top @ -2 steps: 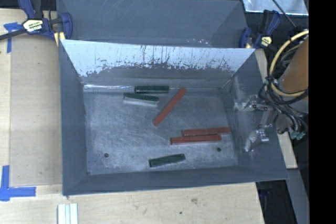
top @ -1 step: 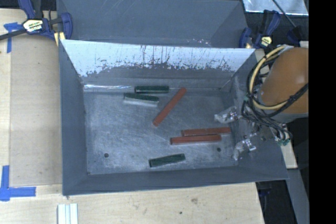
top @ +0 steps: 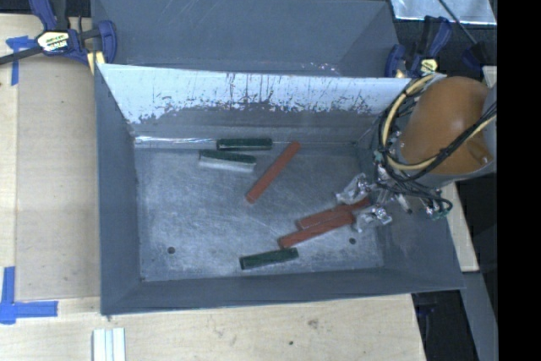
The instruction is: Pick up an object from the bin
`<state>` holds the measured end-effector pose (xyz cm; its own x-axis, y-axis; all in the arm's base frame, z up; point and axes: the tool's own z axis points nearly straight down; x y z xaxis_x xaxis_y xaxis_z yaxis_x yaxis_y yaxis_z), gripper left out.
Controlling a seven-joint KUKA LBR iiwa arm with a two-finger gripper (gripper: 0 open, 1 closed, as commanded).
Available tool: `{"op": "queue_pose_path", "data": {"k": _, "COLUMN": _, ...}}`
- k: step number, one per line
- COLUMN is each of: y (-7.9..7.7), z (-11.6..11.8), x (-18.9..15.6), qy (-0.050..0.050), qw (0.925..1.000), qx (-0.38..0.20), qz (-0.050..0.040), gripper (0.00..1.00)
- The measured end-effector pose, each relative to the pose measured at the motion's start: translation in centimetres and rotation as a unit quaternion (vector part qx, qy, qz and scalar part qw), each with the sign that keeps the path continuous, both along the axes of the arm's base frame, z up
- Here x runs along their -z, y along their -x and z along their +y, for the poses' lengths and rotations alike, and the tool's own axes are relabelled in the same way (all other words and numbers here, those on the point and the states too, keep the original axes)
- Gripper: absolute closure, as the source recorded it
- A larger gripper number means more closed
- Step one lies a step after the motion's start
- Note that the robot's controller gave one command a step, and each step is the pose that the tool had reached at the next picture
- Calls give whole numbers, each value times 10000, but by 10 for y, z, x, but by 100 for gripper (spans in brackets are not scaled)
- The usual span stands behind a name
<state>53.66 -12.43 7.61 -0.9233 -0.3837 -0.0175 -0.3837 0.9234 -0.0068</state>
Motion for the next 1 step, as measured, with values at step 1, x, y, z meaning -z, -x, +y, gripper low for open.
{"op": "queue_pose_path", "data": {"k": 1, "y": 0, "z": 0, "x": 0, "qy": 1, "qw": 10000, "qx": -4, "qz": 0, "gripper": 100}}
